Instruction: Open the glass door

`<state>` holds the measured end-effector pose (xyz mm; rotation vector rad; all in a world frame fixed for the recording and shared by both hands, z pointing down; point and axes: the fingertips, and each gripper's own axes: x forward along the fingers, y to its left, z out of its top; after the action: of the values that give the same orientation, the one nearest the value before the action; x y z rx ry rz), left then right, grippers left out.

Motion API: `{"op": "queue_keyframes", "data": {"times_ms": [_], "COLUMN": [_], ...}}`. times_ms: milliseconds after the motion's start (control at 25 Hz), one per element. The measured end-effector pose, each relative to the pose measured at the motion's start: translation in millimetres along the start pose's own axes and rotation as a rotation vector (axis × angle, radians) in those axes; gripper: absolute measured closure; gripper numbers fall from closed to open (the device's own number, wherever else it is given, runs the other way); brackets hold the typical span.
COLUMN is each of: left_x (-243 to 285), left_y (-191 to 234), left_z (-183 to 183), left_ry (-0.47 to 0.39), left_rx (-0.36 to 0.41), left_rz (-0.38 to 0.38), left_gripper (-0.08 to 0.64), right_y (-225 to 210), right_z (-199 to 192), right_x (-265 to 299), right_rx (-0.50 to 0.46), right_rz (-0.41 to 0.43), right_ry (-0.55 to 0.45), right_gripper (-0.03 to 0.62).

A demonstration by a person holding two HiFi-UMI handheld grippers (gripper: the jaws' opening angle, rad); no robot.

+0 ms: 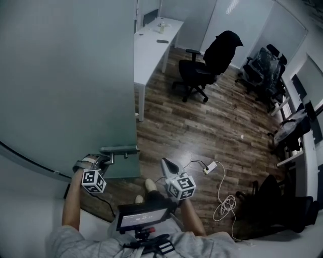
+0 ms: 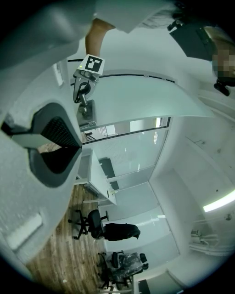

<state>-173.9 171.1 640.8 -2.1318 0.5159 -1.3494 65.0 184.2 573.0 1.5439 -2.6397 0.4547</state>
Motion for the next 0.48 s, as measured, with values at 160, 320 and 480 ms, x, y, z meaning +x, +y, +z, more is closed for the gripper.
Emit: {"op": "queue_keyframes", "data": {"times_ms": [160, 320, 480], "left_x": [-4, -12, -17], "left_y": [-10, -17, -22], "left_z": [6, 11, 12], "left_ry": [-0.007, -0.015, -0.024], "left_rx": [0.013, 0.024, 0.027], "left_rz": [-0.007, -0.007, -0.013], "left_gripper": [0.557, 0.555, 0.553], "right_y": [-1, -2, -3], "right_z": [-6, -6, -4], "right_x": [-8, -12, -10], "right_rx": [0.007, 0.012, 0.009], "right_rz": [-0.014, -0.021, -0.027], "right_ry": [0.008, 0.015, 0.013], "right_gripper": [0.591, 0.591, 0.591]}}
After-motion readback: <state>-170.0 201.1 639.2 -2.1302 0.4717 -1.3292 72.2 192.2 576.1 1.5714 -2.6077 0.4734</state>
